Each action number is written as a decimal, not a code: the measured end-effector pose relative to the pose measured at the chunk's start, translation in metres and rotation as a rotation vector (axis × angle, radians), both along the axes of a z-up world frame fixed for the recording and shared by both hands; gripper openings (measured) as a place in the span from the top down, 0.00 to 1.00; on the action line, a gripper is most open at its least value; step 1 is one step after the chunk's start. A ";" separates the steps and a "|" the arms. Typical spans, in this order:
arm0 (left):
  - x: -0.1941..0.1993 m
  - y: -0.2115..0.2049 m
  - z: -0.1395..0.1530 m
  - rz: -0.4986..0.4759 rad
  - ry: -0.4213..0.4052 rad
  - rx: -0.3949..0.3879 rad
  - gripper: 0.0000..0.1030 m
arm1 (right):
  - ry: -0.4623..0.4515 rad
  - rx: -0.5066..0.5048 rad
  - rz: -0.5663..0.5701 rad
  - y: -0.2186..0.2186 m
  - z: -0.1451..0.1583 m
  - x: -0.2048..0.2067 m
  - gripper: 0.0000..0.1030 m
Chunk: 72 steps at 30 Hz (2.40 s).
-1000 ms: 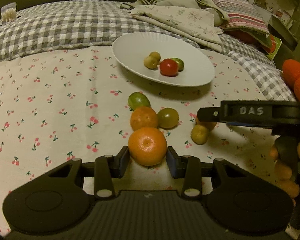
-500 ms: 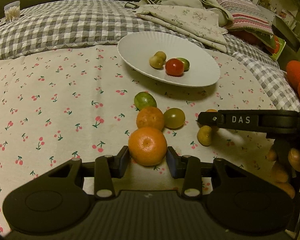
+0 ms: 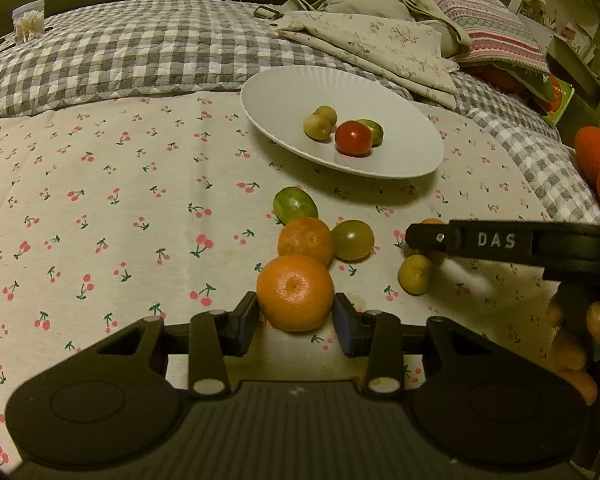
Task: Organize fruits
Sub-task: 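Grasp a mandarin with the right tool while the left tool holds its mandarin, then carry both mandarins over the white plate and release them onto it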
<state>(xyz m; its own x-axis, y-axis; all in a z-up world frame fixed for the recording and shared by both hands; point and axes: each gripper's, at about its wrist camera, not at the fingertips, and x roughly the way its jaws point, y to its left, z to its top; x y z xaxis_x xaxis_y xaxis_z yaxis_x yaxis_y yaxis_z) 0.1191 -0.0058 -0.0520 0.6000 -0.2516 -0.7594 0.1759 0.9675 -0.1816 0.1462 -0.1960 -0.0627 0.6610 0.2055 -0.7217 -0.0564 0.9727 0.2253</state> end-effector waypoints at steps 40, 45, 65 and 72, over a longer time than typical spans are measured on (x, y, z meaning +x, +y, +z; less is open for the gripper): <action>0.048 -0.017 0.035 -0.029 -0.159 0.028 0.63 | -0.116 0.032 -0.035 -0.018 0.045 0.020 0.67; 0.065 -0.026 0.035 -0.052 -0.182 0.057 0.63 | -0.122 0.017 -0.032 -0.021 0.042 0.032 0.67; 0.100 -0.048 0.014 -0.173 -0.207 0.135 0.63 | -0.168 -0.101 0.078 -0.005 0.032 0.060 0.67; 0.108 -0.051 0.008 -0.192 -0.210 0.149 0.63 | -0.157 -0.120 0.087 -0.005 0.026 0.069 0.67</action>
